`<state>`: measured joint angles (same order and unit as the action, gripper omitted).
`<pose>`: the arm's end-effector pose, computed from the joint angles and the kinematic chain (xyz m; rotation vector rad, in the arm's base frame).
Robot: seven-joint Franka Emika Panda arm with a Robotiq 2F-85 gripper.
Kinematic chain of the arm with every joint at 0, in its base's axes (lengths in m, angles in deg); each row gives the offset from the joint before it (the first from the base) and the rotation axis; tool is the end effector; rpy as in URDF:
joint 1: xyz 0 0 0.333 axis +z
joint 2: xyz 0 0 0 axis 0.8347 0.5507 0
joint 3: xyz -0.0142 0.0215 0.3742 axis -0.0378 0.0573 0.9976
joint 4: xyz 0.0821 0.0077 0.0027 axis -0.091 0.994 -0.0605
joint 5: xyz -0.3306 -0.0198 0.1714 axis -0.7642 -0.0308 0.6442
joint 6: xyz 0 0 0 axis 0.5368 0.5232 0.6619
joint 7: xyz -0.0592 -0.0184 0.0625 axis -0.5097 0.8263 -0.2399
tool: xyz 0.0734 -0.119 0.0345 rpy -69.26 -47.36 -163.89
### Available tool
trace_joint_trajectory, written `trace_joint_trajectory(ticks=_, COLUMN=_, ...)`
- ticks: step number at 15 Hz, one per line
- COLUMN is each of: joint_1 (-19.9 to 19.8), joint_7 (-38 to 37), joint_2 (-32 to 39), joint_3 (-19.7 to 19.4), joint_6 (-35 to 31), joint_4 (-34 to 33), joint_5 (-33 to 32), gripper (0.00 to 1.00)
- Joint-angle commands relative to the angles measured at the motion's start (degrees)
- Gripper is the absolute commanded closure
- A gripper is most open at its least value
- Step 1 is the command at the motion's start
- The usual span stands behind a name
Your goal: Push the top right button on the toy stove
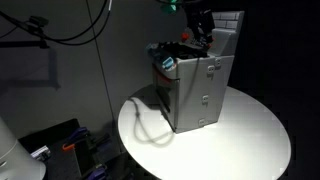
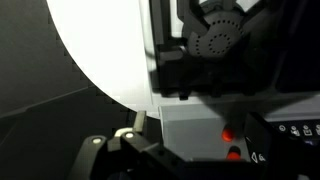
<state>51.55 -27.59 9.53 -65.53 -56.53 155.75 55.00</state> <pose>0.6113 -0.0989 0.5274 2.9044 -0.7398 0.5816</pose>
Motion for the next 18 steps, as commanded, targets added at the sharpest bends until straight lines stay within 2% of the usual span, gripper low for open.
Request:
trace_joint_trajectory(ticks=1, joint_1=1.1, joint_7=-3.5, joint_2=3.7, joint_3=-1.2, joint_6=1.8, joint_4=-4.9, joint_5=-0.8, gripper=0.00)
trace_joint_trajectory(ticks=7, joint_1=2.5, joint_7=-6.2, joint_2=6.8, joint_3=-2.4, joint_6=2.7, joint_4=-8.2, joint_5=-0.6, gripper=0.00)
trace_joint_trajectory(ticks=18, joint_1=3.9, joint_7=-11.0, joint_2=7.4, joint_3=-3.7, joint_6=6.0, joint_4=-10.0, joint_5=-2.0, gripper=0.00)
